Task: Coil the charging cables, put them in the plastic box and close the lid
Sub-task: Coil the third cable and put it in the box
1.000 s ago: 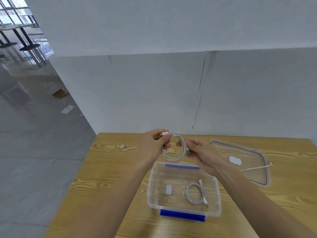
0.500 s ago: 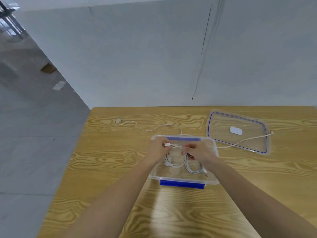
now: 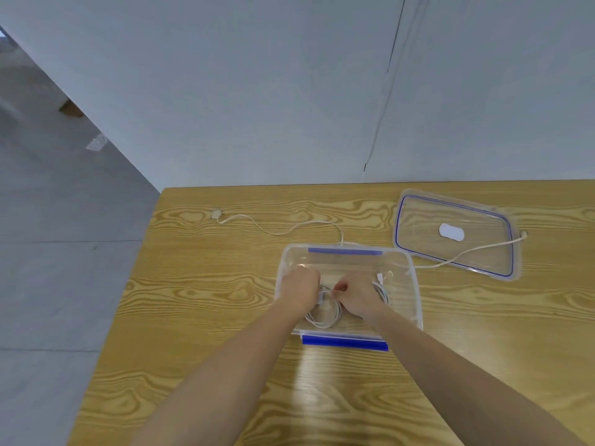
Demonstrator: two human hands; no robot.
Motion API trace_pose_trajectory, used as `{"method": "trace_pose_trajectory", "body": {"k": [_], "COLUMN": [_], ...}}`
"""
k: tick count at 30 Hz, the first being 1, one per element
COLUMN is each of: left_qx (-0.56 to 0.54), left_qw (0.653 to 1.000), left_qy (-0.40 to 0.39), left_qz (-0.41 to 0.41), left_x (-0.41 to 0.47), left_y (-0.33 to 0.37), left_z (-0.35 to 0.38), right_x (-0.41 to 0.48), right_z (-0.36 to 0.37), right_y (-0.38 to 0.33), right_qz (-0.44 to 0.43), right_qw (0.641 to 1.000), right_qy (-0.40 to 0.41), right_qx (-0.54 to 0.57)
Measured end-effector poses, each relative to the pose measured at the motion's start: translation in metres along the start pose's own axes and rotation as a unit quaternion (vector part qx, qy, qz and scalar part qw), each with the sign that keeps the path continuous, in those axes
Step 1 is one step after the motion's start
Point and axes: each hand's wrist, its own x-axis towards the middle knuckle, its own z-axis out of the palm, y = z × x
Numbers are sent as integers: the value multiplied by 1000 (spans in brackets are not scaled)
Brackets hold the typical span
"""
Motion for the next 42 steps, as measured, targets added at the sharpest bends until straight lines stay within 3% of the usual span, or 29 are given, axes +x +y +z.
{"method": "trace_pose_trajectory", "body": {"k": [5,11,19,23,29,42], "left_qx": [86,114,5,-12,-32,70], "left_qw": [996,992,992,975,941,968], "left_qy": [-6,-6,112,210,327,239], "left_qz": [31,62,62,75,79,-18], "left_x": [-1,-9,-24,-28,-23,27], "left_y": [1,-1,-8,-17,-29,-106], "left_z": [0,-4,-41,-67,-93,-94], "right_x": [0,1,-13,-23,-13,60], "right_z": [2,1,-33,-56,-71,-37], "right_y": [-2,-4,-14,-42,-85,-119], "right_qz": [-11,-5,-53,-117,-255,-252], "right_qw": [996,991,992,978,906,865], "right_qy": [-16,-42,-27,41,196,136], "right_qx": [-86,-126,-109,-165,-275,-413]}}
